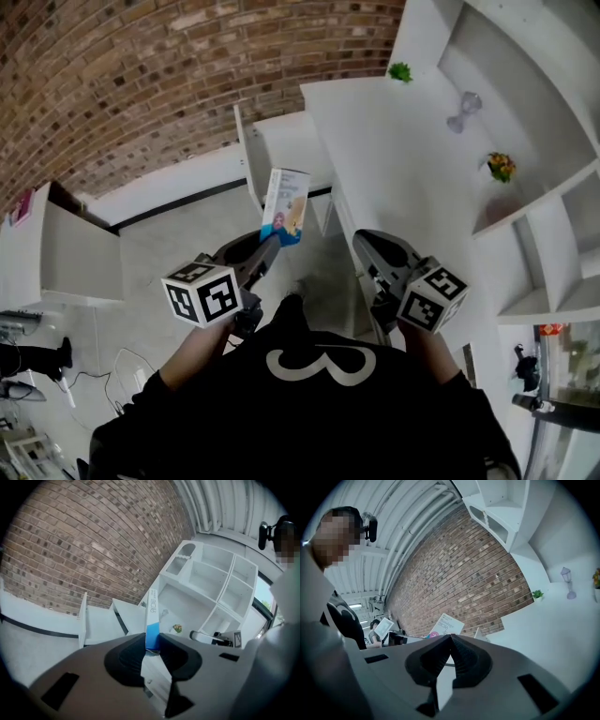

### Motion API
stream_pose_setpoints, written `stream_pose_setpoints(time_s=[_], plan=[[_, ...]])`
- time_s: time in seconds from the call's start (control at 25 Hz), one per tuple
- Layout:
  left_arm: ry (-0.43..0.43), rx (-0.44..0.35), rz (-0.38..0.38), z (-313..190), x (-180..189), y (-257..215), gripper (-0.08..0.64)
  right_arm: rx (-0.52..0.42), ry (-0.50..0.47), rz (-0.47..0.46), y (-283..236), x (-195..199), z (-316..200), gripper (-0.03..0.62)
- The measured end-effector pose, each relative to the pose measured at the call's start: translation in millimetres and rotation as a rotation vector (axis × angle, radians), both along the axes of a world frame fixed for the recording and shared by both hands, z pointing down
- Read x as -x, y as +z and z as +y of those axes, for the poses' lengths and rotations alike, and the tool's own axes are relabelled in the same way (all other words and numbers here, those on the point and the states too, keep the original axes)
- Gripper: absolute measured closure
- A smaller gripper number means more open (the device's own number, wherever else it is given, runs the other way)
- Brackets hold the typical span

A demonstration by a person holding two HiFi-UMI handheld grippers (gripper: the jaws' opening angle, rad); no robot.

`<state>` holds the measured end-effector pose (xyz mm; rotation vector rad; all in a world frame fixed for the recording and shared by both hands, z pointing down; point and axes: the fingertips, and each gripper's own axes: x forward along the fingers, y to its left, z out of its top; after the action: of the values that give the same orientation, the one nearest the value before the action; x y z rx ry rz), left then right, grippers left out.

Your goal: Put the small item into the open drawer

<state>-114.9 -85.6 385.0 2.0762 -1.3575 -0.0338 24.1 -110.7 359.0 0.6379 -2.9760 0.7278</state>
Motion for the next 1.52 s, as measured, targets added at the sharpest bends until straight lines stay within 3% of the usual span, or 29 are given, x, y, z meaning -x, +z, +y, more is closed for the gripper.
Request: stream_pose_setpoints(time_s=[0.24,0.6,0.92,1.2,1.52], plan=[[0.049,0.015,-0.015,-77.4,26.1,9.6,0.474,0.03,0.07,0.005,4.4,25.4,-62.9,0.583],[0.051,0.081,-0.041,-164.5,63.0,48.2,0.474,0.049,0.133,0.026,15.0,52.5,-130.3,0.583],[0.02,0.175,-0.042,-224.1,81.1,93.4,0.474,0.103,0.206,0.04,41.2,54.9,-171.4,0.583],[0.022,0.228,-0.14,-267.6,83.2,143.8,0.474,0.123,0.252,0.05,50.9,45.2,-191.2,0.583],[0.01,0.323,-0.193,-313.4,85.3,196.0,0.474,0.149,0.3,0.084,61.3,29.8,-211.8,0.583]])
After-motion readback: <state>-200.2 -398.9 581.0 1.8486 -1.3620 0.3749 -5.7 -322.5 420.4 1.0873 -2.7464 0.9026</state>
